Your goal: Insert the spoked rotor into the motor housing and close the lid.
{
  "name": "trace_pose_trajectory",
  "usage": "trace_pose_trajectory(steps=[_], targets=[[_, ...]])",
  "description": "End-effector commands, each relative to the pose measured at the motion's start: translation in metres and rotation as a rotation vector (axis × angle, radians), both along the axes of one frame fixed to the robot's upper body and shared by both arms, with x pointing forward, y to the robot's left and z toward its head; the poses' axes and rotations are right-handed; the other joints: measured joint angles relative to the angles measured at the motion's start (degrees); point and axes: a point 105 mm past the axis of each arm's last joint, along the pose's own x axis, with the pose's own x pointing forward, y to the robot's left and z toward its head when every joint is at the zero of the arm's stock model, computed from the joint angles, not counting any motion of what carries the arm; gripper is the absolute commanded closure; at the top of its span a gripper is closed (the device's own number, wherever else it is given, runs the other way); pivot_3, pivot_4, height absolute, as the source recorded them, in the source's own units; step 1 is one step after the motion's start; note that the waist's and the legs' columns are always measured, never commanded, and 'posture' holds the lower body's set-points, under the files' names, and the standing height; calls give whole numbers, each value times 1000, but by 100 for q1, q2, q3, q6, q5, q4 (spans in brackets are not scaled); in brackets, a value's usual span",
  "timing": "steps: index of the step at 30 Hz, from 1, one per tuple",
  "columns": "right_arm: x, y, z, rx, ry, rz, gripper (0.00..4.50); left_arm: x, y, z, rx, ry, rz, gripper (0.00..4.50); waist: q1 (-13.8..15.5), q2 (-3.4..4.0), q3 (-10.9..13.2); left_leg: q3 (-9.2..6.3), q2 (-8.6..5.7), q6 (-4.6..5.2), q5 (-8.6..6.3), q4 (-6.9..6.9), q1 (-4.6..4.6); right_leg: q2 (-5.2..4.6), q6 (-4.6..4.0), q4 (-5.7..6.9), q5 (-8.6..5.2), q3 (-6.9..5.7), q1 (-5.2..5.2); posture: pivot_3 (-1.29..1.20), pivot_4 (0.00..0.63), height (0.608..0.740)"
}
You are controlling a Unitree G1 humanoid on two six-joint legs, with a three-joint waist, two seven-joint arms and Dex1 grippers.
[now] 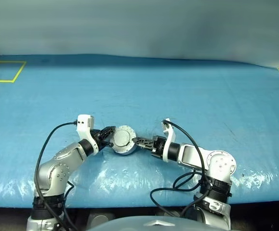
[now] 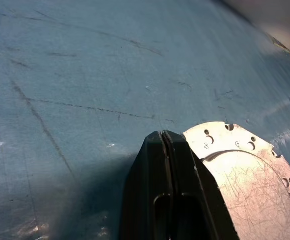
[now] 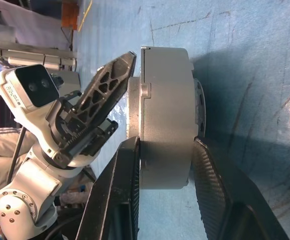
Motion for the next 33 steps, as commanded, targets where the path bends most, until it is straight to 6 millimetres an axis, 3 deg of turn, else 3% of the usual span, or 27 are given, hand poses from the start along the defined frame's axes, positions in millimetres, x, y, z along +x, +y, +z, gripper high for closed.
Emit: trace_pose_trajectory(steps=[1, 6, 11, 23, 33], targets=[[-19, 42, 7, 246, 82, 18, 3335, 0, 16, 16, -100, -36, 91, 3257, -3, 0, 0, -1, 0, 0, 0, 0, 0, 0, -1, 1, 0, 0, 0, 0, 150, 740], [-12, 38, 22, 383, 75, -38, 3335, -10, 34, 18, -273, -11, 228, 1599, -12, -1, 3, -2, -1, 0, 0, 2, -11, 0, -4, 0, 3, 0, -6, 0, 150, 740], [-6, 36, 38, 475, 73, -73, 3335, -21, 39, 19, -431, -3, 300, 0, -20, -1, 6, -9, -2, 0, 0, 21, -48, 2, -21, 21, 13, -2, -37, 0, 150, 740], [4, 41, 77, 553, 48, -70, 3335, -38, 15, 47, -917, -77, 257, 0, -49, -1, 13, -19, -1, 1, 1, 44, -51, 9, -15, 48, -1, -6, -42, 0, 150, 740], [3, 43, 88, 573, 35, -54, 3335, -36, -4, 43, -1014, -13, 228, 0, -26, -1, 13, -21, -2, 1, 1, 76, -62, 9, -33, 49, -12, -5, -38, 0, 150, 740]])
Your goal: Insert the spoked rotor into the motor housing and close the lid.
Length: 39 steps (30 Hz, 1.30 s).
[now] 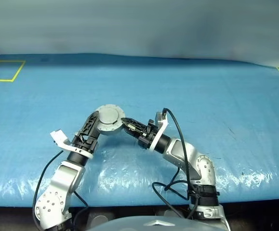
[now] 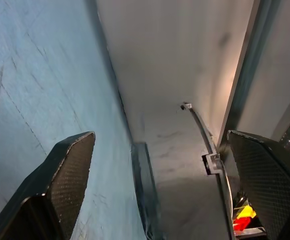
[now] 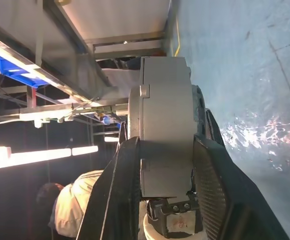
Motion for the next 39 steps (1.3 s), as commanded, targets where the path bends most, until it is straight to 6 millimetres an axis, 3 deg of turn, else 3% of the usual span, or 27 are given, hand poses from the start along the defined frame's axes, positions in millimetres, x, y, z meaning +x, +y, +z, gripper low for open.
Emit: trace_pose_trajectory(steps=[1, 7, 13, 16, 21, 24, 29, 32, 39], targets=[[-9, 4, 33, 97, -106, 42, 3335, 0, -8, 9, -71, -36, -8, 0, 3, 0, 0, 0, 0, 0, 0, 3, -1, 0, 0, 0, 0, 0, 1, 0, 150, 740], [-13, 7, 31, 83, -102, 63, 3335, 3, -15, 20, -140, -75, -32, 0, 11, 1, 0, 0, 0, 0, 0, 11, -3, 0, 0, 3, 0, 0, 2, 0, 150, 740], [-13, 7, 29, 76, -98, 62, 3335, 3, -24, 15, -167, -21, -73, 0, 26, 1, 0, 0, -1, 0, 0, 14, -4, 0, 0, 3, 2, 1, 4, 0, 150, 740], [-13, 6, 28, 74, -96, 58, 3335, 0, -22, 11, -185, 13, -50, 609, 23, 1, 0, 0, -2, 1, 0, 19, -4, 0, 1, 3, 2, 1, 5, 0, 150, 740], [-12, 5, 24, 52, -96, 57, 3335, -5, -23, 11, -187, 30, -51, 2170, 35, 0, 1, -1, -2, 1, -1, 22, -5, 0, 1, 4, 1, 2, 5, 0, 150, 740], [-7, 3, 17, -73, -160, 17, 3335, -4, -20, 11, -186, 41, -30, 2140, 51, 0, 0, -1, -2, 1, -1, 28, -5, 0, 3, 4, 1, 2, 6, 0, 150, 740], [-6, 4, 4, -540, -546, 27, 3335, 7, -9, 14, -149, 52, 22, 2140, 87, 4, 3, -1, -4, 1, 0, 37, -5, 0, 14, 4, 1, 2, 8, 0, 150, 740], [-2, -1, -7, -726, -695, 39, 3335, 16, -1, 15, -104, 54, 41, 2140, 108, 2, 2, -1, -5, 2, 2, 38, -3, 0, 16, 4, 2, 2, 11, 0, 150, 740], [7, -17, -16, -888, -840, -48, 874, 57, 16, 16, -8, 67, 64, 2138, 164, -7, 3, -3, -10, -1, 3, 36, -6, -1, 39, 1, 15, 4, 9, 0, 150, 740]])
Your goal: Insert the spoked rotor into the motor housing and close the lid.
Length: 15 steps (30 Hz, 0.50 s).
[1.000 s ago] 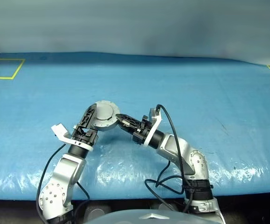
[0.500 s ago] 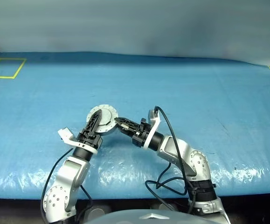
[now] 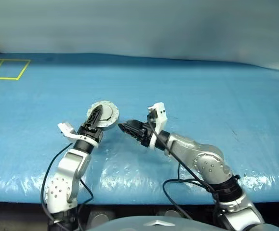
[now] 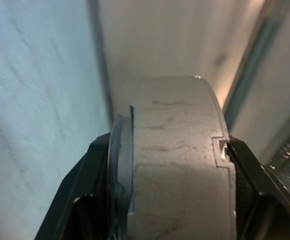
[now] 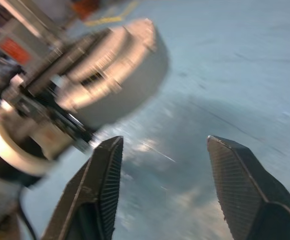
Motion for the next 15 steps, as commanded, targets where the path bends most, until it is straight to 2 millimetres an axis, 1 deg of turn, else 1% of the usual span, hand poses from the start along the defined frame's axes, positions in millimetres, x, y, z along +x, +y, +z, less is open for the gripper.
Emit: trace_pose_trajectory(steps=[1, 2, 3, 5, 8, 10, 12, 13, 15], targets=[[-1, 2, 9, -16, -109, 5, 536, 18, 1, 23, 21, -87, -14, 2138, 5, -3, 2, 0, 0, 0, 0, 0, 0, 0, 16, -1, 9, -1, 0, 0, 150, 740], [-2, 1, 8, -24, -121, 0, 194, 25, 3, 24, 30, -85, -18, 2138, 18, -4, 3, 0, 0, 0, 0, 0, -1, 0, 20, -1, 11, 0, 0, 0, 150, 740], [-2, -1, 7, -36, -138, -9, 0, 32, 3, 24, 37, -83, -22, 2138, 36, -5, 2, 0, -2, 0, 0, 0, -1, -1, 22, -3, 12, 0, 2, 0, 150, 740], [-3, -8, 1, -136, -215, -31, 0, 49, 4, 24, 55, -78, -36, 2138, 100, -7, 4, -2, -5, 0, 0, 1, -1, -2, 23, -2, 13, -1, 4, 0, 150, 740], [-5, -15, -5, -236, -321, -74, 0, 69, 4, 21, 73, -58, -48, 2138, 92, -11, 6, -3, -11, -1, 1, 1, -2, -6, 27, -7, 15, 0, 5, 0, 150, 740], [-5, -21, -7, -293, -399, -121, 0, 84, 3, 18, 83, -43, -50, 2138, 89, -13, 7, -4, -12, -2, 1, -1, -1, -6, 27, -5, 14, -2, 3, 0, 150, 740], [-5, -23, -8, -324, -445, -151, 0, 93, 3, 17, 88, -37, -52, 2138, 82, -17, 10, -5, -12, -5, 3, -5, -1, -4, 26, -3, 13, -3, 0, 0, 150, 740], [-3, -26, -9, -362, -489, -181, 0, 100, 2, 17, 92, -27, -52, 2138, 74, -19, 12, -6, -11, -5, 3, -5, -2, -4, 26, -4, 13, -2, 0, 0, 150, 740], [-4, -29, -11, -392, -524, -201, 0, 114, -3, 16, 109, -16, -58, 2138, 89, -31, 19, -5, -13, -7, 5, -4, -2, -5, 26, -5, 14, -2, 2, 0, 150, 740]])
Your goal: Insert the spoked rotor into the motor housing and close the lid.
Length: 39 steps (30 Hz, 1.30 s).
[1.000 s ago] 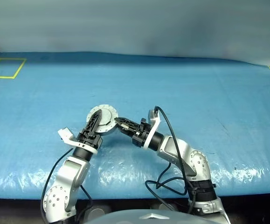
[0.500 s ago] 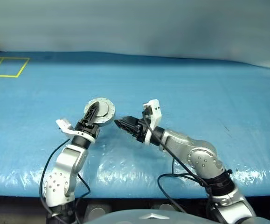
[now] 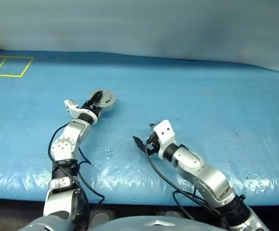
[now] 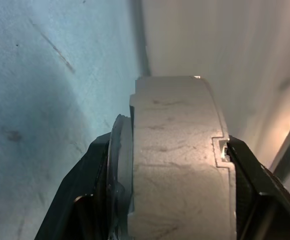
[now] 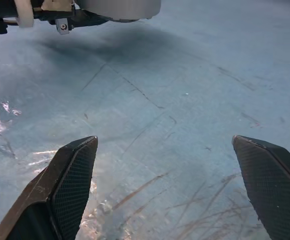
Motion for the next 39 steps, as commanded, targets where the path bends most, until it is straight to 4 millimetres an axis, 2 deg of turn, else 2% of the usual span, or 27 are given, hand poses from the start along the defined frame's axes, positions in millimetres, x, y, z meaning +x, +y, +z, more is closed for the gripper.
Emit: trace_pose_trajectory(steps=[1, 8, 12, 15, 17, 18, 22, 25, 27, 29, 31, 33, 37, 39], targets=[[1, -1, 11, -26, -121, -29, 0, 23, -3, 27, 31, -93, -12, 2138, 8, -16, 10, -1, 0, 0, 1, 1, 0, 1, 0, 1, 0, -2, 0, 0, 150, 740], [-3, -2, 5, -35, -107, -49, 0, 42, -19, 21, 133, -67, -73, 2138, -8, -24, 17, -2, -1, -4, 4, -6, -1, -1, -5, -1, 1, -2, 0, 0, 150, 740], [-4, 0, 2, -40, -96, -50, 0, 44, -22, 3, 185, 16, -87, 2138, -32, -24, 18, -2, 0, -4, 4, -7, -1, -1, -9, -1, 3, -2, 0, 0, 150, 740], [-5, 2, 0, -35, -80, -40, 0, 36, -21, -18, 212, 94, -102, 2138, -40, -24, 17, -3, 1, -4, 4, -4, 4, -1, -7, 5, 2, -3, 3, 0, 150, 740], [-5, 3, 0, -33, -77, -38, 0, 32, -20, -26, 220, 122, -111, 1416, -57, -24, 17, -3, 1, -4, 4, -3, 12, -1, -1, 7, -1, -2, 9, 0, 150, 740], [-5, 4, -1, -31, -74, -35, 0, 24, -18, -36, 238, 152, -134, 1226, -65, -23, 15, -3, 1, -4, 4, -3, 14, -1, 0, 9, -2, -2, 11, 0, 150, 740], [-5, 8, -4, -13, -39, -19, 0, -12, -4, -67, 312, 249, -186, 14, -154, -14, 6, -3, 1, -3, 4, -7, 54, -3, 0, 10, -2, 1, 47, 0, 150, 740], [-3, 9, -4, 7, -19, -18, 0, -48, 8, -84, 377, 312, -227, 14, -201, -2, -17, 4, 5, -1, 0, -26, 128, -5, -9, 6, -12, 4, 112, 0, 150, 740], [-3, 10, -6, 8, -10, -12, 0, -68, 14, -90, 417, 342, -249, 14, -211, 11, -47, 5, 7, -2, 0, -36, 146, -4, -11, 10, -16, 4, 123, 0, 150, 740], [-3, 11, -7, 4, -1, 0, 0, -87, 20, -93, 438, 365, -255, 14, -214, 16, -61, 5, 7, -2, -1, -41, 179, -5, -31, 11, -31, 4, 150, 0, 150, 740], [-3, 13, -8, 5, 0, 14, 0, -105, 25, -93, 530, 365, -279, 14, -228, 9, -83, 9, 7, -4, -3, -40, 218, -7, -52, 9, -44, 7, 153, 0, 150, 740], [-3, 14, -7, 31, 14, 16, 0, -117, 29, -89, 667, 329, -299, 14, -247, -1, -95, 11, 7, -7, -5, -39, 223, -8, -53, 9, -44, 10, 154, 0, 150, 740], [-6, 16, -8, 99, 71, 73, 0, -137, 31, -82, 1169, 199, -402, 14, -258, 0, -100, 19, 8, -19, -12, -41, 222, -12, -55, 8, -45, 16, 144, 0, 150, 740], [-4, 13, -7, 85, 61, 69, 0, -141, 24, -75, 1276, 86, -390, 14, -257, 2, -100, 27, 8, -20, -13, -52, 220, -15, -59, 5, -47, 22, 133, 0, 150, 740]])
